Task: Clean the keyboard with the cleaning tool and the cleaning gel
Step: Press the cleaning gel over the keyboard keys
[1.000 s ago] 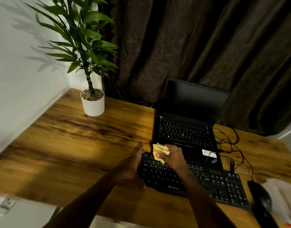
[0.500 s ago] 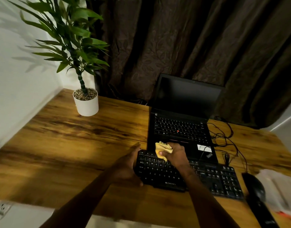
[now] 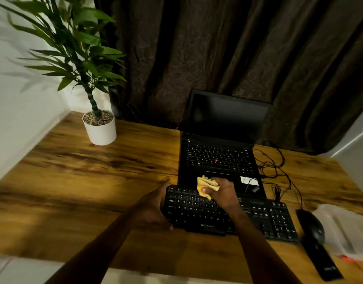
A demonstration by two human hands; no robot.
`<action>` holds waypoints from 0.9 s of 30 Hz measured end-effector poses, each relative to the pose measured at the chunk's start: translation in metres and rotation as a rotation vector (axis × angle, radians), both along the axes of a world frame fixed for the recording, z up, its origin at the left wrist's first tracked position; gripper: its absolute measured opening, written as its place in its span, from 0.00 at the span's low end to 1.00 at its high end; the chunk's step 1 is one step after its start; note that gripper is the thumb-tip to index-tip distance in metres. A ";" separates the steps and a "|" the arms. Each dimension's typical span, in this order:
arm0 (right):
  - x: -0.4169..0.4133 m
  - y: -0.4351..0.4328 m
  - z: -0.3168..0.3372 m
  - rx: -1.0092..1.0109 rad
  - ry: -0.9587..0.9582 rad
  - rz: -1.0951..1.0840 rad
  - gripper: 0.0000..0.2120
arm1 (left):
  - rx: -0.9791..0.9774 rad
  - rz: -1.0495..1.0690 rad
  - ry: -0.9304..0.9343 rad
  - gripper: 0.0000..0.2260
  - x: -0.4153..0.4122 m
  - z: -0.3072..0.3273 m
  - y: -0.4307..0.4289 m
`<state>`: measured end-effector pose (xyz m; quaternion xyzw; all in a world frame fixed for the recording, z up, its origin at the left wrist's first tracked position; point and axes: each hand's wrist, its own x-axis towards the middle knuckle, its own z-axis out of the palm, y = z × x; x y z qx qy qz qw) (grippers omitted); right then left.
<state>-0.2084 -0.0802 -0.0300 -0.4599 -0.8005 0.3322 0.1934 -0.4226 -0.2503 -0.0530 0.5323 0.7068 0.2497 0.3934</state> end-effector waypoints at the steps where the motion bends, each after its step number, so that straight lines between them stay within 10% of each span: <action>1: -0.004 -0.001 -0.001 -0.005 -0.009 0.014 0.17 | -0.002 0.001 0.003 0.70 0.000 0.001 0.000; 27: 0.077 0.028 0.000 0.023 0.009 -0.082 0.06 | -0.017 0.008 0.019 0.66 0.002 0.001 -0.001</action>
